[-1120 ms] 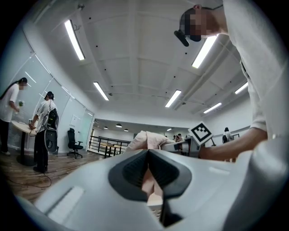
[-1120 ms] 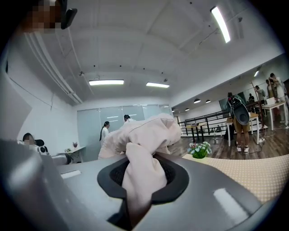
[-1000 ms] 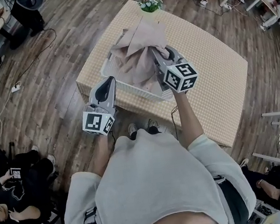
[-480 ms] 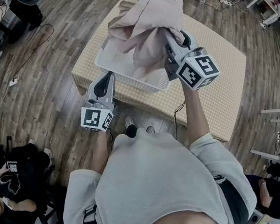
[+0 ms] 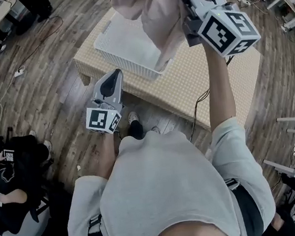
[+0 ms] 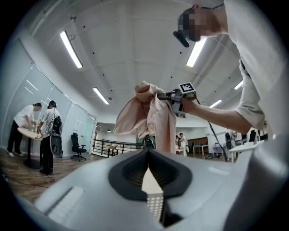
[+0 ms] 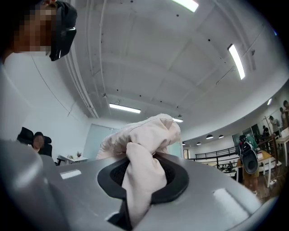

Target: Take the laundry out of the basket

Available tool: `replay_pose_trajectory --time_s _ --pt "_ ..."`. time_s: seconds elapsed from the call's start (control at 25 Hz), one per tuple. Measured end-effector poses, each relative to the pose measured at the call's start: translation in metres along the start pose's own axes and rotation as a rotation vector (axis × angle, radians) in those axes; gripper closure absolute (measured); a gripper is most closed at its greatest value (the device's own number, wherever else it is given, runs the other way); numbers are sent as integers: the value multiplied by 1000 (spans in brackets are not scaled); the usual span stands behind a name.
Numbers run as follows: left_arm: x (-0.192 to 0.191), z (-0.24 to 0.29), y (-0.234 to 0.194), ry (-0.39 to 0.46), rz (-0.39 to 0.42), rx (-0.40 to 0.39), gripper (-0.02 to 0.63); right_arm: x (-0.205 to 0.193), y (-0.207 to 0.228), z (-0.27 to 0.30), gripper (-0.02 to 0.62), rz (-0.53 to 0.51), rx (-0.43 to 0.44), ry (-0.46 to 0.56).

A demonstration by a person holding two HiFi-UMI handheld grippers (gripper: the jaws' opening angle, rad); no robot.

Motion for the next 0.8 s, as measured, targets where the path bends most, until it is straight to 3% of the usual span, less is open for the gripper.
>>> replay_pose_trajectory --time_s 0.16,0.4,0.8 --pt "8 -14 26 -3 18 35 595 29 -4 -31 528 18 26 60" --pt "12 -46 66 -27 30 64 595 25 -25 -91 528 28 53 60" --pt "23 -64 113 -33 26 -21 595 2 -39 -176 528 66 -25 -4"
Point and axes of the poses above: the fingertips, and each gripper's own axes: z forward along the fingers, y to its right, x out of its top, the point moved 7 cm from there along -z, backward along the fingers, and after that the axes turned 12 degrees about -x, right-handed, at the moved point
